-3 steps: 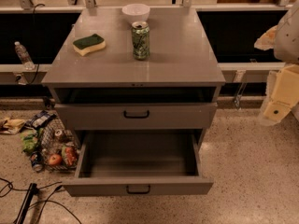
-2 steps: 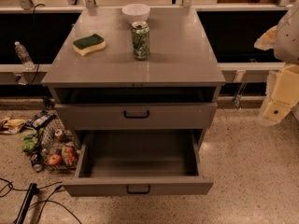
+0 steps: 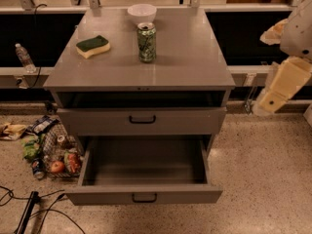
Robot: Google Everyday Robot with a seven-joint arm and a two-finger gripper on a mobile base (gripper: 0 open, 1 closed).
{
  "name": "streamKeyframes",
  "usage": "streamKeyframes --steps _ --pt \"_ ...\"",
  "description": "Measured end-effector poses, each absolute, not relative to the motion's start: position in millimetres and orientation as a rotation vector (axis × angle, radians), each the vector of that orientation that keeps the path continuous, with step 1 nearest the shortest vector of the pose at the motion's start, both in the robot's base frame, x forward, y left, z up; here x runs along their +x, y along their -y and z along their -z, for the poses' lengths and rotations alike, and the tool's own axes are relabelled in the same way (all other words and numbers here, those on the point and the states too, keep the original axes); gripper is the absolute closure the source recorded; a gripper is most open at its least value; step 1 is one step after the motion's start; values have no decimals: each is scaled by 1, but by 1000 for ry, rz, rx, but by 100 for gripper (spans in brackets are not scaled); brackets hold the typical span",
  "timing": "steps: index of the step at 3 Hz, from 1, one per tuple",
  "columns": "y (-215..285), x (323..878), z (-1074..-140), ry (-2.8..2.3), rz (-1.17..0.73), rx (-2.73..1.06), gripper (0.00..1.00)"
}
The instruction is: Place green can into middle drawer
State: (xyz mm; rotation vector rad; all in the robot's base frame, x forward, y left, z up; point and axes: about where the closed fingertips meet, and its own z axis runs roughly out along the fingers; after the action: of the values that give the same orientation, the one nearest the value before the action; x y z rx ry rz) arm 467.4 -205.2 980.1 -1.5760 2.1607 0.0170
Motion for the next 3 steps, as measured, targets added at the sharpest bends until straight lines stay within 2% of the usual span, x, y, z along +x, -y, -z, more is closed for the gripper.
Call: streamKeyframes --steps 2,3 --pt "194 575 -991 -1886 -380 -1137 0" --pt "148 620 -977 -1741 -536 -1036 0"
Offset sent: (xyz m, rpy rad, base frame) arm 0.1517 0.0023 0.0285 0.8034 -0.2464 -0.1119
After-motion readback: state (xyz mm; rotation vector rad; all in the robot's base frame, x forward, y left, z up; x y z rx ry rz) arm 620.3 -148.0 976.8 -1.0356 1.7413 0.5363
